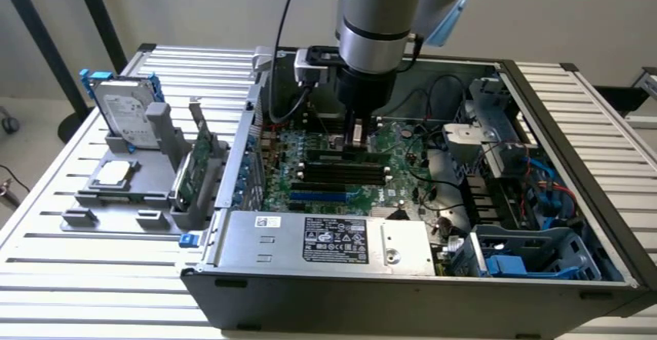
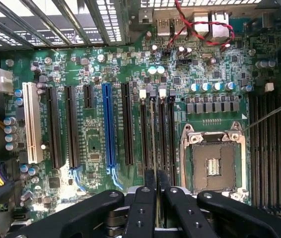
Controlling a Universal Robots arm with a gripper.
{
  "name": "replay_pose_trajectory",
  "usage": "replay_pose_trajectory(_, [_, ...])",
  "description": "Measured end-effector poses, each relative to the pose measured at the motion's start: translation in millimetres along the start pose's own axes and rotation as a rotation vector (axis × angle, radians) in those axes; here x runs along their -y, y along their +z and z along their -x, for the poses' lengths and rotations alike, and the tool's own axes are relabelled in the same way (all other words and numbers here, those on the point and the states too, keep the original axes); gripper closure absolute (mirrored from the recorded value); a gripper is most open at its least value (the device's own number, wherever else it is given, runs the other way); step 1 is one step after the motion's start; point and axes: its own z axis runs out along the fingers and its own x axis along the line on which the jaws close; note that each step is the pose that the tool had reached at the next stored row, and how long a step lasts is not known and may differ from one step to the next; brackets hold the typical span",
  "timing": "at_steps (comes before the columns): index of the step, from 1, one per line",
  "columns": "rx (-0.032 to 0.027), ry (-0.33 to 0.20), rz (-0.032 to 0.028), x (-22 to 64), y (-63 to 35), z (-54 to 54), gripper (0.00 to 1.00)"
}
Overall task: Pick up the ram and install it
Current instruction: 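Insert the ram into the slot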
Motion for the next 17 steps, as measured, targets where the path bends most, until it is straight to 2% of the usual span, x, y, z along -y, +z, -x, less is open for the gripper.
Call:
replay_pose_trajectory(3, [-0.0067, 0.000, 0.0009, 0.1, 2.7, -0.1, 0.86])
replay_pose_trajectory(9, [-0.0277, 0.001, 0.0023, 0.2, 6.2, -0.2, 0.86])
replay_pose_trajectory(14, [-0.0294, 0.001, 0.0019, 0.2, 7.0, -0.2, 0.86])
replay_pose_trajectory(17, [-0.0310, 0.002, -0.0004, -0.5, 8.4, -0.3, 0.86])
